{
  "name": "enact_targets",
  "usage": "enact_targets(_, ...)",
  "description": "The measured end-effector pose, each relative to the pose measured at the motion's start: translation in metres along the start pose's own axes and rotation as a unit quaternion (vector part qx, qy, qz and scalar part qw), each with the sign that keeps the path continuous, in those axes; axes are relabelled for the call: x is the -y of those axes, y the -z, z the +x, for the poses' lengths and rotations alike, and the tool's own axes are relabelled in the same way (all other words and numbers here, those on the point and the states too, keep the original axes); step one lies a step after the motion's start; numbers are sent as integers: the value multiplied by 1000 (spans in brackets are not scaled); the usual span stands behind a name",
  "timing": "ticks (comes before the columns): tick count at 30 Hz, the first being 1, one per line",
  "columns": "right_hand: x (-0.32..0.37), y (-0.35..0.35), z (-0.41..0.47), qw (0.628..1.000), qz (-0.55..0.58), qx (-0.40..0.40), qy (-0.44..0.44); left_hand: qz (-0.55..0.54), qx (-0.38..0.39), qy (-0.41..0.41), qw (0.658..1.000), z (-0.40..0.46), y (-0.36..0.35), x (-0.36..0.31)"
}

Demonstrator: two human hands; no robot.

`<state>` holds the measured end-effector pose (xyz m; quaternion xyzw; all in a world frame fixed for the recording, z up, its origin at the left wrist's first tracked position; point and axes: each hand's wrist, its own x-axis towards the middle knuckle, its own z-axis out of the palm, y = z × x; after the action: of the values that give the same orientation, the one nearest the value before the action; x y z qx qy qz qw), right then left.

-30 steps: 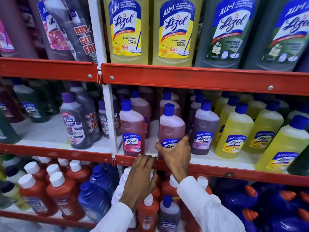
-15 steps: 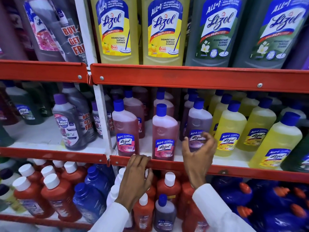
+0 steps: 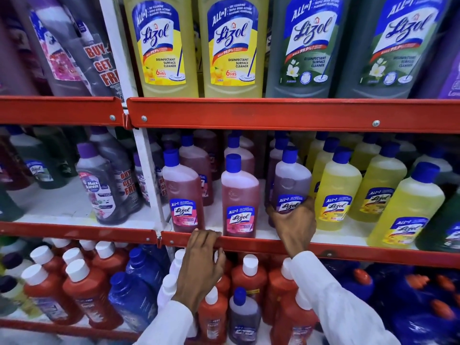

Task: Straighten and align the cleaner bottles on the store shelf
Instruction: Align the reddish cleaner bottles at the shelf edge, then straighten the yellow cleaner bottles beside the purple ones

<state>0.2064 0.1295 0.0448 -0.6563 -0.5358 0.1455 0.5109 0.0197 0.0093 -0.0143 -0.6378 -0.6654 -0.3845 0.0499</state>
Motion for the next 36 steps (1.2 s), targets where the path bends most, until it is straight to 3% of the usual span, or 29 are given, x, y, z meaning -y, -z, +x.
enact_targets(19,-13,28,-27,999,-9,38,24,9,6,21,1000,0,-1,-3)
enact_targets(25,-37,62,-14,989,112,-67,68,2,12,30,999,-1,-2,-3)
enact_targets(28,-48,65,16,994,58,-90,39,3,8,39,999,0,-2,-6)
enact_targets(32,-54,53,46,999,-33,-41,-13,6,12,45,999,0,-1,-8)
enact_targets(36,-59,50,58,999,-31,-17,-30,7,12,56,998,-2,-2,-7)
